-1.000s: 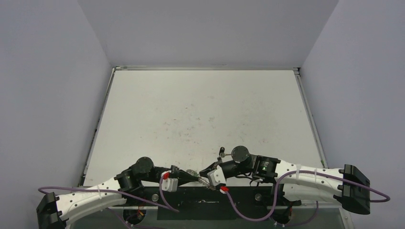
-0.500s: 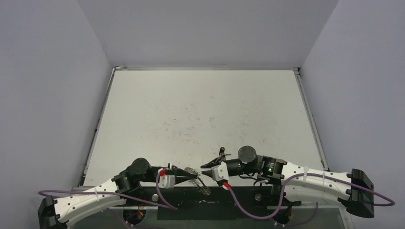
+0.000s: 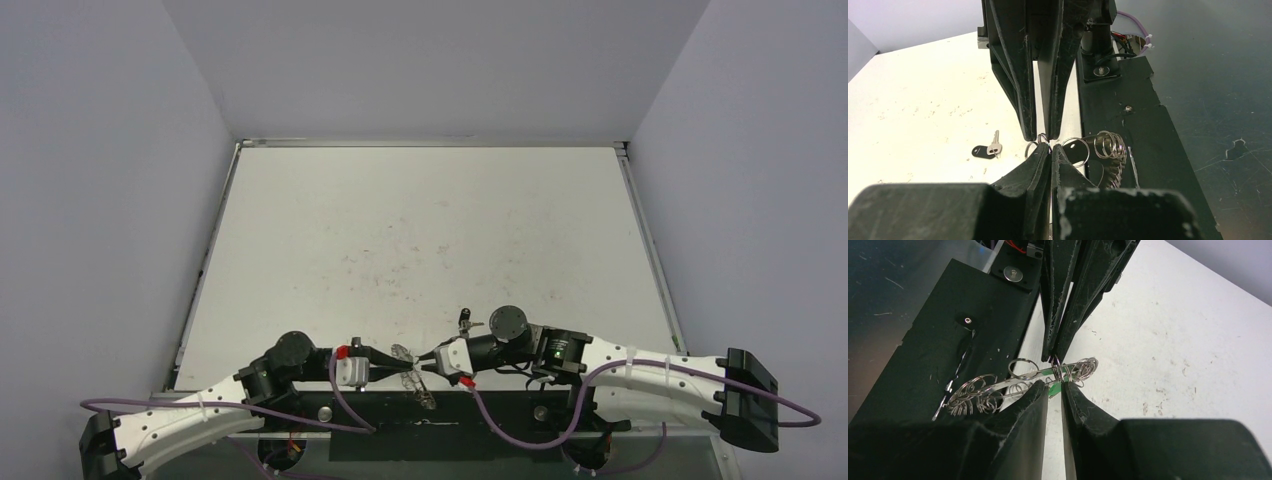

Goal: Put the keys on the keyring

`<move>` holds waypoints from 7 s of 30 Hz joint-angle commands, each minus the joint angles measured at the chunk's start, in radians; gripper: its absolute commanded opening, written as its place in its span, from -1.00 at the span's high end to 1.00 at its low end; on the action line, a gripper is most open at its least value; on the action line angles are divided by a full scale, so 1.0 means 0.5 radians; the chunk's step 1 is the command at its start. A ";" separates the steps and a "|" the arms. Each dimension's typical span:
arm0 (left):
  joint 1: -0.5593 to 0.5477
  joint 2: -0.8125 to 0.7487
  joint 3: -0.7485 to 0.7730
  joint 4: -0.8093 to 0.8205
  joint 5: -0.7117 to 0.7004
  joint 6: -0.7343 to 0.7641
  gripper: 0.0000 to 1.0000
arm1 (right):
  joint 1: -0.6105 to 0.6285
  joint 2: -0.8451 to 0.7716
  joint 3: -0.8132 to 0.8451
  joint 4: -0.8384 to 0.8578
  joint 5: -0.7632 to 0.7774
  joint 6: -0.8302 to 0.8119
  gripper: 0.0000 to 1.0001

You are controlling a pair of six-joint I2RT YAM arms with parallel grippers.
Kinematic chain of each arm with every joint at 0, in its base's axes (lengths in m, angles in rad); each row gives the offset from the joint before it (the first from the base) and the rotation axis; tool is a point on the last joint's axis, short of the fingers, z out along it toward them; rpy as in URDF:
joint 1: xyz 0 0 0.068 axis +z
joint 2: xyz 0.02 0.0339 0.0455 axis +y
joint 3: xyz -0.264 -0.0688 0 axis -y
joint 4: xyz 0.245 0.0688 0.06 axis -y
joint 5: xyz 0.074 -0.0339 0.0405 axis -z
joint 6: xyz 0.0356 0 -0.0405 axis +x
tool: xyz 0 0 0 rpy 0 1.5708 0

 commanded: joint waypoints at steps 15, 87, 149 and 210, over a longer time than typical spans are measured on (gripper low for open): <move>-0.006 0.036 0.031 0.121 -0.049 -0.022 1.00 | 0.017 0.022 0.042 0.234 0.208 0.264 0.24; -0.015 -0.079 -0.045 0.006 -0.255 -0.119 1.00 | -0.371 0.797 0.364 -0.810 1.854 2.709 1.00; -0.018 0.078 -0.007 0.085 0.013 -0.063 1.00 | -0.084 0.538 0.990 -1.228 -0.068 1.091 1.00; -0.021 0.061 -0.030 0.206 -0.082 -0.155 1.00 | 0.126 0.555 0.950 -1.107 0.851 1.123 1.00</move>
